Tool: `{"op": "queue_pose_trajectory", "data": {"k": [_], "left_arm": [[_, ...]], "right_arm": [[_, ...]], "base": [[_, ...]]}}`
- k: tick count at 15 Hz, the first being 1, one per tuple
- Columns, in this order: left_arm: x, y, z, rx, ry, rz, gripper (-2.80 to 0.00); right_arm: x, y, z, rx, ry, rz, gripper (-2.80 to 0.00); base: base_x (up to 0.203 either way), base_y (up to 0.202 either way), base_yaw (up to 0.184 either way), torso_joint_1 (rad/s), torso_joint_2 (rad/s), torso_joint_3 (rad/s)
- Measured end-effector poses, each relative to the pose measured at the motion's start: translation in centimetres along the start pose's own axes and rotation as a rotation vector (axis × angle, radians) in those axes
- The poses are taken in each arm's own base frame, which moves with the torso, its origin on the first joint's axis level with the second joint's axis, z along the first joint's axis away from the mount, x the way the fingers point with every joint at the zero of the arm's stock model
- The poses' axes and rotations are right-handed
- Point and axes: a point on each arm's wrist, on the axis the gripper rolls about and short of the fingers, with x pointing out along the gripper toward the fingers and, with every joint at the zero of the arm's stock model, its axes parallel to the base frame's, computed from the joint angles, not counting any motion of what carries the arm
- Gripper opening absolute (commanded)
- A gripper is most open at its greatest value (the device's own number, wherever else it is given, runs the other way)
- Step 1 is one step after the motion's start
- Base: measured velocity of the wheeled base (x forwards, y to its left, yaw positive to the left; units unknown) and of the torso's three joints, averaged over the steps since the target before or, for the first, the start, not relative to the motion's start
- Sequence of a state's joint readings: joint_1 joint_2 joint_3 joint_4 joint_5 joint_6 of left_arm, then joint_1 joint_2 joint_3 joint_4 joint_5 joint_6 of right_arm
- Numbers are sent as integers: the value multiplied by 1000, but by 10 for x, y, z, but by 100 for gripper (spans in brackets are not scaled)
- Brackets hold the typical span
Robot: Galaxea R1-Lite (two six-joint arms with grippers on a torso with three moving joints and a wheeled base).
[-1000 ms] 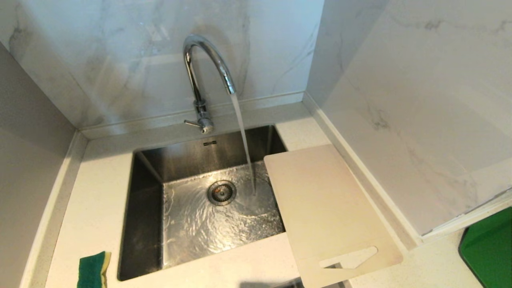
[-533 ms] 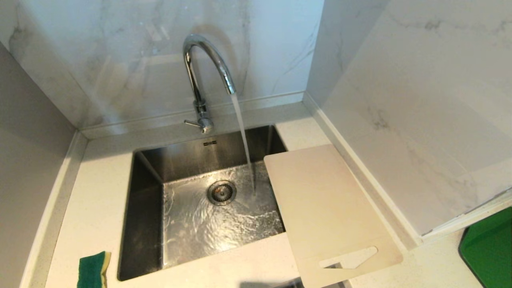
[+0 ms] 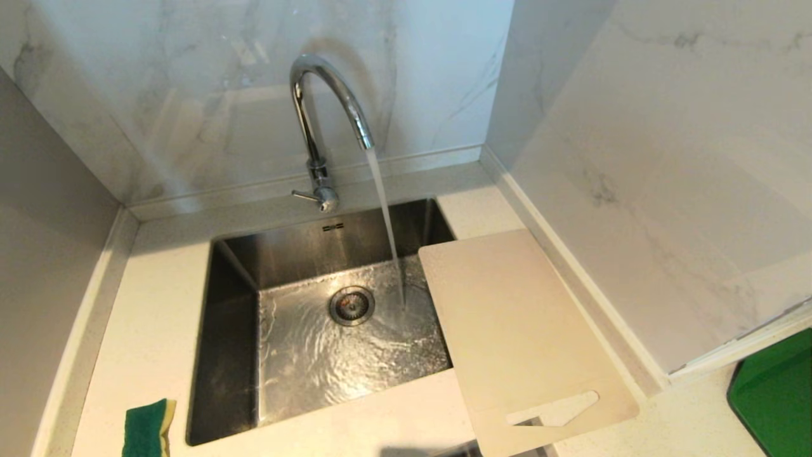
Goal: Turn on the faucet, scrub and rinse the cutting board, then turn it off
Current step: Turn off the tap
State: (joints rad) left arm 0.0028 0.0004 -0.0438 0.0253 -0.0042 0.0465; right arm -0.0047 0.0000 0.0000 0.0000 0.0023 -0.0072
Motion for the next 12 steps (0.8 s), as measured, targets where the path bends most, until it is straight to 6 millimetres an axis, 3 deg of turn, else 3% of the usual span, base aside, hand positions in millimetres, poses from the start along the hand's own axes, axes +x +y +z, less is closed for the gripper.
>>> {"op": "queue_pose_trajectory", "data": {"k": [3, 6, 10, 12], "left_arm": [[-10, 1, 43, 68, -51, -34, -280], [-6, 3, 107, 124, -70, -70, -280], [33, 7, 201, 147, -78, -104, -280], [63, 7, 233, 147, -37, -146, -280]], "right_arm": [[0, 0, 0, -1, 0, 1, -280], [0, 0, 0, -1, 0, 1, -280], [0, 0, 0, -1, 1, 2, -280], [0, 0, 0, -1, 1, 1, -280]], "base": [[0, 0, 0, 0, 0, 0], [0, 0, 0, 0, 0, 0], [0, 0, 0, 0, 0, 0], [0, 0, 0, 0, 0, 0]]}}
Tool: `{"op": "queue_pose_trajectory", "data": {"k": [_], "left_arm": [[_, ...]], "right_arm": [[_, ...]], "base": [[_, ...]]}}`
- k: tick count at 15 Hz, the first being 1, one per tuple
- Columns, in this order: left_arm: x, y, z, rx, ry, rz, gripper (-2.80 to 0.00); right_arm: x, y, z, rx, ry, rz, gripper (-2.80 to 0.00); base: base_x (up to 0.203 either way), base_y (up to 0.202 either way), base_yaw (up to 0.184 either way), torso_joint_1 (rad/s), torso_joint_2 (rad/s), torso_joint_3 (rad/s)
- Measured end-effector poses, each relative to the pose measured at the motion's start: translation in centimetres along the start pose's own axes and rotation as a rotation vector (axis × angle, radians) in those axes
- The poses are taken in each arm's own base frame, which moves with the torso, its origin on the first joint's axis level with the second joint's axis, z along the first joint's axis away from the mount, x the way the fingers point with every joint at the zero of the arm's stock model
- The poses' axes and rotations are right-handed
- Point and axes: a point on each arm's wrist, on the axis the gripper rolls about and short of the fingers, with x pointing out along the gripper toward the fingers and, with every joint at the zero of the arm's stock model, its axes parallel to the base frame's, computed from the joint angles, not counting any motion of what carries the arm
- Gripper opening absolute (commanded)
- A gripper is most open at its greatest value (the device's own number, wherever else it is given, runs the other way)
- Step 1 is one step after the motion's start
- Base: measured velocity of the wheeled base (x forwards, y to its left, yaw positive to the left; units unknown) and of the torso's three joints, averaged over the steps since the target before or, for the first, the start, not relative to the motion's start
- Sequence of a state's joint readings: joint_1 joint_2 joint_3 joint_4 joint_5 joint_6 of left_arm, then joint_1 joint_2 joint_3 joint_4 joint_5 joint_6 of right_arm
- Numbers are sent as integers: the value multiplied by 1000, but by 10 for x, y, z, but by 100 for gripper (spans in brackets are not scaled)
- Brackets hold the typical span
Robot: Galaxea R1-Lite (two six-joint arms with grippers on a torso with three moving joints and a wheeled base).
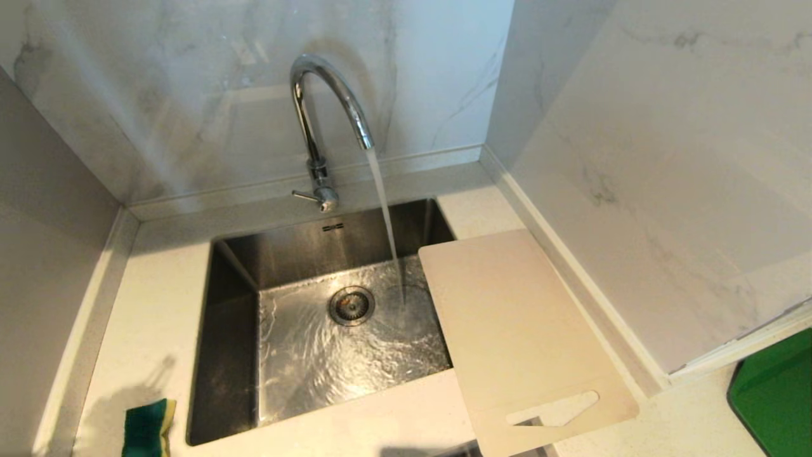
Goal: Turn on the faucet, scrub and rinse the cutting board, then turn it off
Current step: Turn off the tap
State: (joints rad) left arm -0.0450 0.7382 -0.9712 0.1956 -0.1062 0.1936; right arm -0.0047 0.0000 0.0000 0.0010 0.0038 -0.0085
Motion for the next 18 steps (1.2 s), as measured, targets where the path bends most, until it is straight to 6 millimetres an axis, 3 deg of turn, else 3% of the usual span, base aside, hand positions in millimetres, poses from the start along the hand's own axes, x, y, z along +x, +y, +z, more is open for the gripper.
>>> {"op": "queue_pose_trajectory", "data": {"k": [2, 5, 11, 15, 18], "left_arm": [[34, 1, 16, -19, 86, -73, -280], [89, -20, 21, -66, 211, -145, -280], [192, -74, -8, -128, 419, -167, -280], [243, -97, -28, -141, 489, -119, -280], [280, -115, -45, -138, 447, -55, -280]], "right_arm": [[0, 0, 0, 0, 0, 0, -280], [0, 0, 0, 0, 1, 0, -280], [0, 0, 0, 0, 0, 0, -280], [0, 0, 0, 0, 1, 0, -280], [0, 0, 0, 0, 1, 0, -280]], "base": [[0, 0, 0, 0, 0, 0], [0, 0, 0, 0, 0, 0], [0, 0, 0, 0, 0, 0], [0, 0, 0, 0, 0, 0], [0, 0, 0, 0, 0, 0]]}}
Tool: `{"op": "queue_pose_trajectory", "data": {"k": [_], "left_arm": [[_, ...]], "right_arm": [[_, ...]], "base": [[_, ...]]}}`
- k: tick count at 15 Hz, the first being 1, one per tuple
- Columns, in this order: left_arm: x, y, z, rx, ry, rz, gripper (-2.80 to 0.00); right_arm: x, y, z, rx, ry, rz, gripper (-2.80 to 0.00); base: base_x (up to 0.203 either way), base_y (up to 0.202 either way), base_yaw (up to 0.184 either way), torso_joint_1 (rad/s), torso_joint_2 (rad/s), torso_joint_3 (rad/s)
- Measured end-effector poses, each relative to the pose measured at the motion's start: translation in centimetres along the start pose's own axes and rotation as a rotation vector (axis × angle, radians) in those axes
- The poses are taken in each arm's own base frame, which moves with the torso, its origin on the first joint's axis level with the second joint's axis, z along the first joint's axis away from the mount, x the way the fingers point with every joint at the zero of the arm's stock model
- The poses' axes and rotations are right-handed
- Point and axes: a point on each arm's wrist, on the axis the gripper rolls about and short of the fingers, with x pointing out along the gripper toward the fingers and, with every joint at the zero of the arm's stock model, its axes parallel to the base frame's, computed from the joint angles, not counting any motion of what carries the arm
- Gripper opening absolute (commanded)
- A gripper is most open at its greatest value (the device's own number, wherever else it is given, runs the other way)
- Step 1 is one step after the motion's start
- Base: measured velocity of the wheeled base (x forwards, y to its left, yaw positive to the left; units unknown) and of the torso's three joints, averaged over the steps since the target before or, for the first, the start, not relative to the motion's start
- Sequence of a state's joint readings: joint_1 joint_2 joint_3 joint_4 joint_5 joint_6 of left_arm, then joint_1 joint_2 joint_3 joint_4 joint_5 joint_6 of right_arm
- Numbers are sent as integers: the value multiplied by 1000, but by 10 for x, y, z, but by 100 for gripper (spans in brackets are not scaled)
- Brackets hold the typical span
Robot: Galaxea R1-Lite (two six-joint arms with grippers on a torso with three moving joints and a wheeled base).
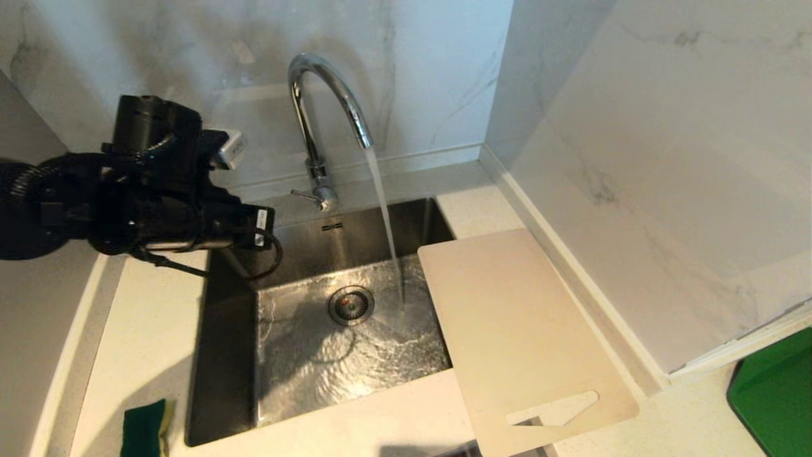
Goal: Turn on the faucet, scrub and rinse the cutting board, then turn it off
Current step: Turn off the tap
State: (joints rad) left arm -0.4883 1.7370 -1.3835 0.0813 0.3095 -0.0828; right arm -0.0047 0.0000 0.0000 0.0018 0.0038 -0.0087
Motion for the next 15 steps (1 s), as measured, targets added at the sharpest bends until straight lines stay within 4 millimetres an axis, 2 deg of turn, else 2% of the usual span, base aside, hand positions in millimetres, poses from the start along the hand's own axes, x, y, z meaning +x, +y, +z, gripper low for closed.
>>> {"op": "queue_pose_trajectory", "data": {"k": [2, 8, 15], "left_arm": [[23, -8, 0, -9, -27, 21, -280], [70, -20, 1, -24, -60, 58, -280], [121, -14, 8, -45, -133, 133, -280]], "right_arm": [[0, 0, 0, 0, 0, 0, -280], [0, 0, 0, 0, -1, 0, -280], [0, 0, 0, 0, -1, 0, -280]], "base": [[0, 0, 0, 0, 0, 0], [0, 0, 0, 0, 0, 0], [0, 0, 0, 0, 0, 0]]}}
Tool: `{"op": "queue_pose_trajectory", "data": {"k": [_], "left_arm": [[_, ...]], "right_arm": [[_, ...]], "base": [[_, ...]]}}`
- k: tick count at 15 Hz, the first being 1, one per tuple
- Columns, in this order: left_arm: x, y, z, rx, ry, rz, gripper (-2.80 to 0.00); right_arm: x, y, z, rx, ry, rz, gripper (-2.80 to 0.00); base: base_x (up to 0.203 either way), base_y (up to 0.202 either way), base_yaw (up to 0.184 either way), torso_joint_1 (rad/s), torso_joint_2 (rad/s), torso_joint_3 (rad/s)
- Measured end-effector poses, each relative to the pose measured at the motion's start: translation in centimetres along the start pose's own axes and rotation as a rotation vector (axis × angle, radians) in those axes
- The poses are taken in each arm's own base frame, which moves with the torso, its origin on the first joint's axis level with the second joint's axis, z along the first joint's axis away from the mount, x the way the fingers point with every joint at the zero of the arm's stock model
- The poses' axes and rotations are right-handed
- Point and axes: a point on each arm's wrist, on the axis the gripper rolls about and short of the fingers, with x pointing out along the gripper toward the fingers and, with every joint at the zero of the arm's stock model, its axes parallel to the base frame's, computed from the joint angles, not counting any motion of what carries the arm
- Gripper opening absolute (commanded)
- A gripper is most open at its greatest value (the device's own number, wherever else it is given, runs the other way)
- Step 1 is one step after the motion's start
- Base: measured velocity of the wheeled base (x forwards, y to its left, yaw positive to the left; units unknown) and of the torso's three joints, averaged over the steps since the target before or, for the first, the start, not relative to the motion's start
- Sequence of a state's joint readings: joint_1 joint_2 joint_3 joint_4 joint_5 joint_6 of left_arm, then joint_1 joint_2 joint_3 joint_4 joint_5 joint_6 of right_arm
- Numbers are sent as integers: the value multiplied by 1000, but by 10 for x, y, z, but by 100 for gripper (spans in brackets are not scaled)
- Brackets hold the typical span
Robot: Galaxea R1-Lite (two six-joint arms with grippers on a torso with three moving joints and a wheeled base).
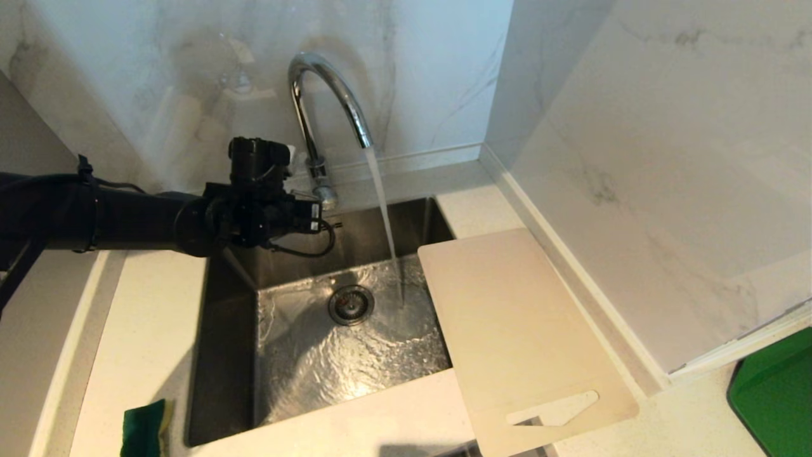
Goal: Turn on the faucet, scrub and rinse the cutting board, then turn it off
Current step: Turn off the tap
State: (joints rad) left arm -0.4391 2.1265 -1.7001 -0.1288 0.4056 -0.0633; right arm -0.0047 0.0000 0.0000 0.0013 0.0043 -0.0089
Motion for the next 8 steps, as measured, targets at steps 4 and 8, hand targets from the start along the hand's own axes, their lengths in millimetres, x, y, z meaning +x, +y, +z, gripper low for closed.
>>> {"op": "queue_pose_trajectory", "data": {"k": [4, 8], "left_arm": [[17, -5, 1, -9, -42, 11, -280], [35, -11, 4, -26, -114, 49, -280]], "right_arm": [[0, 0, 0, 0, 0, 0, -280], [0, 0, 0, 0, 0, 0, -280]], "base": [[0, 0, 0, 0, 0, 0], [0, 0, 0, 0, 0, 0]]}}
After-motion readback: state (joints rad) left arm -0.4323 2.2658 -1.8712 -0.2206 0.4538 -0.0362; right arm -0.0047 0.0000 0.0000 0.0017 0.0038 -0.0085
